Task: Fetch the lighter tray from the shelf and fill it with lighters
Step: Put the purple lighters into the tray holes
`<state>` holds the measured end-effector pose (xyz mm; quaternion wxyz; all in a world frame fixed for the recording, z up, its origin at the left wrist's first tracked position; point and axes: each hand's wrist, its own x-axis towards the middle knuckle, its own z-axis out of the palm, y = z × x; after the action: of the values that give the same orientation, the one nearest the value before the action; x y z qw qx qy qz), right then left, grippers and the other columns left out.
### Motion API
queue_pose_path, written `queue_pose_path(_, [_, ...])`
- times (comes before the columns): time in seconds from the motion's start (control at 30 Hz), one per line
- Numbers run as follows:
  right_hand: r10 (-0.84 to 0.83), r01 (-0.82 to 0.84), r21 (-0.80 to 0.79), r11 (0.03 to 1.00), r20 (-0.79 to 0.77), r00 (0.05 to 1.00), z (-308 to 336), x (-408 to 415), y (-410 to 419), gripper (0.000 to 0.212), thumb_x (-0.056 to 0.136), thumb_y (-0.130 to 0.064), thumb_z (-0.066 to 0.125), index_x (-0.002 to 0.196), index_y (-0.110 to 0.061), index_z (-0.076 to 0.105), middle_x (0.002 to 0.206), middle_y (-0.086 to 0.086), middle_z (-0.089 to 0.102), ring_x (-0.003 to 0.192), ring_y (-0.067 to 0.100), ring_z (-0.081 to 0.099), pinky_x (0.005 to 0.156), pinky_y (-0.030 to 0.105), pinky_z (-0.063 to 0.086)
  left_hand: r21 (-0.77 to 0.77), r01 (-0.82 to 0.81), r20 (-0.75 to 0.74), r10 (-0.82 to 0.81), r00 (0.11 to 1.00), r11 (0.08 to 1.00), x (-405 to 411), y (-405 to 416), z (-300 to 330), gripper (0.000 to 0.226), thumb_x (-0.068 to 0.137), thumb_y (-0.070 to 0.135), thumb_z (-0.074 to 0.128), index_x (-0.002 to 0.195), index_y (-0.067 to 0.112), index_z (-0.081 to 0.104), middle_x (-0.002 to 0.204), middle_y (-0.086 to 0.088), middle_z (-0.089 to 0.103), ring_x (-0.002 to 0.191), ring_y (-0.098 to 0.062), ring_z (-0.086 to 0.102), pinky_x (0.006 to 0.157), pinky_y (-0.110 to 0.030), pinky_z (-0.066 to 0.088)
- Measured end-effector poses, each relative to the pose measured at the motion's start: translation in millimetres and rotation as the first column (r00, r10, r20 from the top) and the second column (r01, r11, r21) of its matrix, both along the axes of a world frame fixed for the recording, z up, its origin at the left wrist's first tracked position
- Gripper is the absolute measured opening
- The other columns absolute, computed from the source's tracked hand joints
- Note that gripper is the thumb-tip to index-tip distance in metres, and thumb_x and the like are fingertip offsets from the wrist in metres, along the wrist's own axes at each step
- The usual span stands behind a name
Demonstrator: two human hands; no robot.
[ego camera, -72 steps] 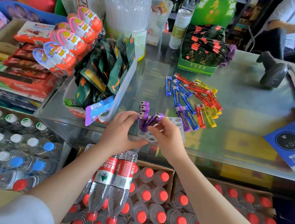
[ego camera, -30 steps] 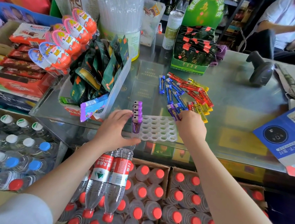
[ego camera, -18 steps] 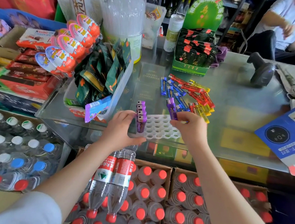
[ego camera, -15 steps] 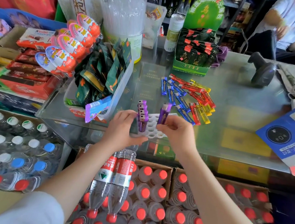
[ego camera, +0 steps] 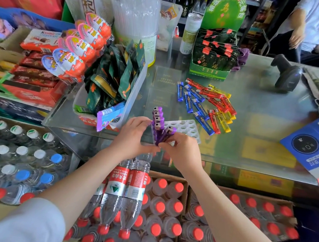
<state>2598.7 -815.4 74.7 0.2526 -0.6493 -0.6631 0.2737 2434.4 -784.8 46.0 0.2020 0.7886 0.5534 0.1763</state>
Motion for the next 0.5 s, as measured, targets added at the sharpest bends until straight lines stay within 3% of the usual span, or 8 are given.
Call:
queue_pose_path(0.1, [0.035,-0.031,-0.028,0.999,0.149,0.988,5,-3,1,0.021,0.079,-0.029,0.067,0.088,-0.010,0.069,0.083,0.005,0.071,0.075,0.025,0.061,0.062,0.032,0.049,0.014,0.002,0.005,-0.002,1.000,1.000,0,0,-2,0.096,0.054,0.074,0.047,0.123,0.008,0.050,0.126,-0.010,0.050,0.119,-0.028,0.041,0.102,-0.038,0.031])
queue_pose_path(0.2, [0.056,-0.048,-0.043,0.998,0.233,0.971,10,-8,3,0.024,0.082,-0.029,0.062,0.090,-0.007,0.065,0.090,0.013,0.069,0.081,0.033,0.061,0.065,0.036,0.048,0.018,-0.003,0.038,0.002,0.999,1.000,0,2,-2,0.094,0.053,0.073,0.048,0.123,0.009,0.051,0.126,-0.009,0.050,0.118,-0.027,0.041,0.103,-0.038,0.031])
queue_pose_path(0.43, [0.169,-0.194,0.024,0.981,0.396,0.902,14,-10,3,0.025,0.087,-0.027,0.057,0.096,-0.005,0.061,0.097,0.011,0.064,0.091,0.031,0.055,0.064,0.031,0.033,-0.031,0.013,0.062,-0.011,0.998,0.999,-1,7,-1,0.095,0.049,0.071,0.050,0.123,0.012,0.051,0.125,-0.006,0.049,0.119,-0.026,0.039,0.104,-0.038,0.030])
queue_pose_path(0.5, [0.156,-0.177,0.021,0.984,0.375,0.914,15,-9,3,0.026,0.086,-0.028,0.057,0.095,-0.004,0.061,0.096,0.012,0.064,0.089,0.032,0.056,0.063,0.030,0.033,-0.040,0.027,0.048,-0.026,0.999,0.999,-2,8,0,0.095,0.050,0.072,0.051,0.125,0.012,0.050,0.127,-0.005,0.047,0.120,-0.024,0.037,0.104,-0.036,0.029])
